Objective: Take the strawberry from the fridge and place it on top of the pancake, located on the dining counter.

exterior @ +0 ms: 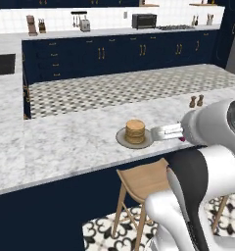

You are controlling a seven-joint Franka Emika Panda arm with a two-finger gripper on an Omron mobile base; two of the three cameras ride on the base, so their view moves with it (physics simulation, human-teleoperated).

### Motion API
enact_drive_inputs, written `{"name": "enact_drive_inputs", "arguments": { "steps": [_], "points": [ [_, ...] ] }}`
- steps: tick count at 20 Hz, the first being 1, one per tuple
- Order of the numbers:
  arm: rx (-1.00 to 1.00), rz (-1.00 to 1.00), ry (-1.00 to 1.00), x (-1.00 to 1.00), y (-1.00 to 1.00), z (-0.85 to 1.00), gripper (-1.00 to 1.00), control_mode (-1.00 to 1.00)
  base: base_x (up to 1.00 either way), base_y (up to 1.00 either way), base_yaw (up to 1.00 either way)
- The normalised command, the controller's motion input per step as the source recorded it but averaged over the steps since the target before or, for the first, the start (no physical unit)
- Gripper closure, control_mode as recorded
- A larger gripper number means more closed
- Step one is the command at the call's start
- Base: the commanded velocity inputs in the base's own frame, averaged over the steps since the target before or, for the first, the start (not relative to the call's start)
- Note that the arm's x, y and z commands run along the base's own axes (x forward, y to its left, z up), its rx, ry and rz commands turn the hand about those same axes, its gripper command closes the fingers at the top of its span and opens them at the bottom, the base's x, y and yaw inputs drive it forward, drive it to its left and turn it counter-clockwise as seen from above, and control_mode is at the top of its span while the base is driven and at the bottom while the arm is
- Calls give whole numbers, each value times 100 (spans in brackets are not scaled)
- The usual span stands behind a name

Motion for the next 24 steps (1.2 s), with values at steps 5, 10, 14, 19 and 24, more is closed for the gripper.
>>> {"name": "enact_drive_inputs", "arguments": {
  "steps": [5, 10, 14, 19, 24],
  "points": [
    [0, -2, 34, 100, 0, 3, 100, -100, 0, 0, 0],
    [1, 0, 45, 100, -17, -3, 100, -100, 0, 0, 0],
    [5, 0, 32, 100, -41, -51, 100, -100, 0, 0, 0],
    [2, 0, 10, 100, -32, -74, 100, -100, 0, 0, 0],
    [1, 0, -1, 100, -7, -64, 100, -100, 0, 0, 0]
  ]
}}
